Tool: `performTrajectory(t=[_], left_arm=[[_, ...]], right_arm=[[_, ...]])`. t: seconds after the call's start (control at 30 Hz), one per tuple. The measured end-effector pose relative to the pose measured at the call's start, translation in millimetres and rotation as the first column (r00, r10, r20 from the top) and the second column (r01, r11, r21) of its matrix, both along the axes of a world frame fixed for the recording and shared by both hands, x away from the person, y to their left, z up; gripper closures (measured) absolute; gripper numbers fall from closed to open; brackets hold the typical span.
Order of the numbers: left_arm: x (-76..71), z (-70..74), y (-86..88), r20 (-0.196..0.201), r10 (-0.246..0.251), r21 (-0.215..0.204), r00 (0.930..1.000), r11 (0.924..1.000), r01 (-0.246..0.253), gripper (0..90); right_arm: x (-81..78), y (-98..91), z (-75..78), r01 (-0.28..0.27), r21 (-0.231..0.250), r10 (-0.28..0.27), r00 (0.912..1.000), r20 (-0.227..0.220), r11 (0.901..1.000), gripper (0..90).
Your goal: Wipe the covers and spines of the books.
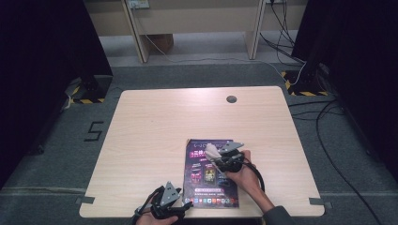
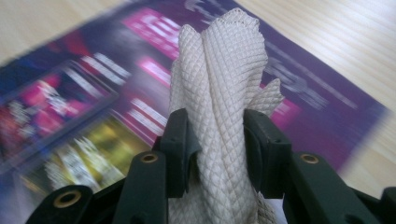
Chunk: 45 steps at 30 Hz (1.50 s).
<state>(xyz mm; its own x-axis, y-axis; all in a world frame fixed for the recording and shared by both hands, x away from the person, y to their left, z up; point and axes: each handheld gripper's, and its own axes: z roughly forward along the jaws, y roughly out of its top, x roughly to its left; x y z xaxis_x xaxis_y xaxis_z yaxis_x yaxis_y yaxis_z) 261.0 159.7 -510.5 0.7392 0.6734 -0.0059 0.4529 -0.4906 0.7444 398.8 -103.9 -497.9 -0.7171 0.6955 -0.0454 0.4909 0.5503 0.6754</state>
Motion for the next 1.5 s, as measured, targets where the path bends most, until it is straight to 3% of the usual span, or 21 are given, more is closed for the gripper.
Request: performTrajectory(t=[0.13, 0.23, 0.47, 0.53, 0.63, 0.8, 0.93, 1.03, 1.13, 1.33, 1.5], left_arm=[[-0.1, -0.5, 0.3, -0.002, 0.004, -0.006, 1.0, 1.0, -0.004, 37.1], [0.5, -0.1, 0.2, -0.004, 0.002, 0.0, 1.0, 1.0, -0.002, 36.2], [0.8, -0.5, 0.5, -0.004, 0.005, -0.002, 1.0, 1.0, -0.005, 34.9], [0.3, -0.3, -0.4, 0.005, 0.004, 0.004, 1.0, 1.0, -0.004, 35.0], [-0.4, -1.0, -1.9, 0.006, 0.006, -0.004, 1.0, 1.0, -0.006, 35.4], [-1.3, 0.2, -4.3, 0.019, 0.003, 0.018, 0.9998, 0.9998, -0.003, 35.9], [-1.7, 0.4, -7.1, 0.026, 0.005, 0.02, 0.9996, 0.9998, -0.006, 37.5], [-0.8, 0.3, -9.8, 0.031, -0.001, 0.019, 0.9995, 0.9998, 0.001, 40.1], [0.5, 0.2, -12.0, 0.033, 0.0, 0.018, 0.9994, 0.9998, 0.0, 40.9], [7.6, 0.9, -17.0, 0.03, 0.0, 0.027, 0.9995, 0.9996, -0.001, 38.5], [12.1, 1.0, -21.9, 0.038, 0.005, 0.028, 0.9992, 0.9996, -0.006, 39.1]], right_arm=[[0.0, -19.9, -0.2, 0.053, 0.016, -0.053, 0.9985, -0.015, 0.9985, 63.0], [-2.3, -22.7, -0.1, 0.06, 0.012, -0.06, 0.9981, -0.012, 0.9981, 63.4], [-26.0, -14.5, 0.0, -0.038, 0.011, 0.039, 0.9991, -0.016, 0.9992, 63.9], [-27.0, -14.7, -0.3, -0.042, 0.01, 0.042, 0.999, -0.011, 0.9991, 62.8], [-22.2, -20.2, -1.4, -0.024, 0.044, 0.025, 0.9991, -0.035, 0.9987, 62.9], [-7.1, -33.1, -1.8, 0.047, 0.031, -0.047, 0.9989, -0.002, 0.9984, 62.5], [5.0, -42.0, -2.2, 0.113, 0.04, -0.113, 0.9936, -0.007, 0.9928, 59.4], [10.6, -44.9, -1.7, 0.136, 0.042, -0.136, 0.9906, -0.02, 0.9898, 59.4], [15.8, -45.1, -1.3, 0.154, 0.029, -0.154, 0.9881, -0.005, 0.9877, 60.4], [18.6, -40.8, 0.0, 0.133, -0.006, -0.133, 0.9909, 0.024, 0.9911, 68.8], [16.9, -37.5, -0.2, 0.128, 0.009, -0.128, 0.9917, 0.006, 0.9917, 69.9]])
